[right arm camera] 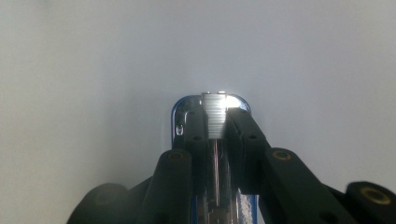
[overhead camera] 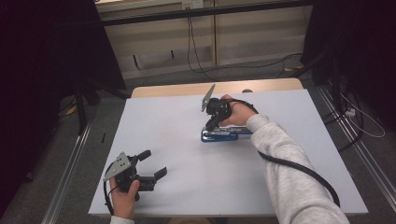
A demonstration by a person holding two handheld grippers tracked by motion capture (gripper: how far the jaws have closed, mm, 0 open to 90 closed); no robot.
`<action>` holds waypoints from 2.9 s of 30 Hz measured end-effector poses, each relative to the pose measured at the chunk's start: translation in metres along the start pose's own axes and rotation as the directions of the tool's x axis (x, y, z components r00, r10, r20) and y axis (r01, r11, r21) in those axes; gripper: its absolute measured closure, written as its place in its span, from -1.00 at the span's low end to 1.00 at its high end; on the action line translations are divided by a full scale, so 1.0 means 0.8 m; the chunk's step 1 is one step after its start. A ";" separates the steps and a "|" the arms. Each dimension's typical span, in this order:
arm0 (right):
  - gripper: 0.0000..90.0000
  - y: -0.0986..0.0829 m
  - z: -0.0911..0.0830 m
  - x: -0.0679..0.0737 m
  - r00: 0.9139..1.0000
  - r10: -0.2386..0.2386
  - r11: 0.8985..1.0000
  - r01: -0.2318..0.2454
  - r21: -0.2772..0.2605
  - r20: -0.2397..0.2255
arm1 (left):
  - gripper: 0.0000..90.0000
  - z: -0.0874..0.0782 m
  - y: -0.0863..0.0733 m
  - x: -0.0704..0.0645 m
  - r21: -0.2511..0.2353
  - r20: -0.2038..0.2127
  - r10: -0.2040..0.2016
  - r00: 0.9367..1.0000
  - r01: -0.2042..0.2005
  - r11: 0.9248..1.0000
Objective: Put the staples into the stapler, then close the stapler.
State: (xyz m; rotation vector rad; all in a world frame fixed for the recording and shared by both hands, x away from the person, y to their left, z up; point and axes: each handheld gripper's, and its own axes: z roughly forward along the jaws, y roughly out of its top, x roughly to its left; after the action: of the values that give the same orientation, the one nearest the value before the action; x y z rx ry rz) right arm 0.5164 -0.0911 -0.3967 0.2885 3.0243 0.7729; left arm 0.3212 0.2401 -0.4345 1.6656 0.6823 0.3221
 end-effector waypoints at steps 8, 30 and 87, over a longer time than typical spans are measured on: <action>0.73 0.001 0.003 -0.001 1.000 0.016 1.000 -0.016 -0.005 -0.002 | -0.93 0.000 0.000 0.001 0.004 -0.005 -0.004 1.000 0.004 1.000; -0.40 -0.060 -0.040 0.009 0.971 0.219 0.957 -0.196 -0.215 0.093 | -0.93 0.010 0.003 0.003 0.020 -0.006 -0.029 1.000 0.029 0.999; 0.74 -0.253 -0.091 0.102 0.680 0.654 0.749 -0.525 -0.403 0.330 | 0.28 0.167 0.039 0.020 0.288 -0.097 -0.059 0.994 0.085 0.954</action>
State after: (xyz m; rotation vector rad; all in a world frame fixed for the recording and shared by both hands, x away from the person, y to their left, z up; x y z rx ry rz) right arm 0.3971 -0.2853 -0.4257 1.2978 2.3119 0.9640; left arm 0.4170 0.1407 -0.4362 1.9091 0.8882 0.2515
